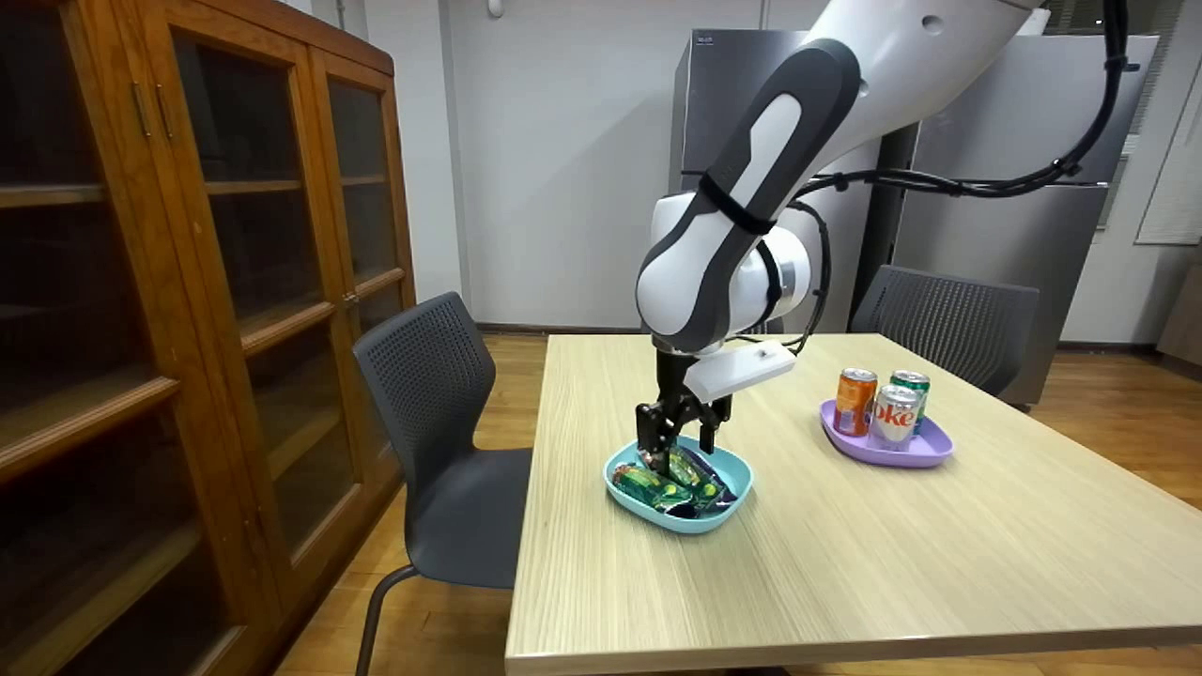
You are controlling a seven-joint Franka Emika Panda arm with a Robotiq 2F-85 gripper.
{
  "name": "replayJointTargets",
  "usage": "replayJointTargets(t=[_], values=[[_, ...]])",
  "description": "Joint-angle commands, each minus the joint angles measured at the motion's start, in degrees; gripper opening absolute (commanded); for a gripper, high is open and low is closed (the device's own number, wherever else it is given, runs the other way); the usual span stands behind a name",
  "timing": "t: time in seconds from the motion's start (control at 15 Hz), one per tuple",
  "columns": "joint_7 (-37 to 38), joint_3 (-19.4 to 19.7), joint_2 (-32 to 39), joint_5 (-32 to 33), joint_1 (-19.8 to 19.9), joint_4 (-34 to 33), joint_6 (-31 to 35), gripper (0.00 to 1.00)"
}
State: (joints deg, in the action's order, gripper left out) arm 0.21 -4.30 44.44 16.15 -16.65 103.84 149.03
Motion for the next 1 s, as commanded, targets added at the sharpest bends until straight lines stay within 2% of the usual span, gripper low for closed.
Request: replayJointTargets(t=[0.0,0.27,0.6,0.93], values=[[0.6,0.5,-2.62,-0.37,-0.78,1.18,-0.66,1.0],[-2.8,-0.85,-5.85,-0.23,0.49,4.26,-1.73,1.0],[-8.12,-2.24,-12.75,-0.53,2.81,11.11,-2.1,1.0],[-11.02,-1.96,-20.67,-0.37,4.87,18.5,-2.04,1.0]])
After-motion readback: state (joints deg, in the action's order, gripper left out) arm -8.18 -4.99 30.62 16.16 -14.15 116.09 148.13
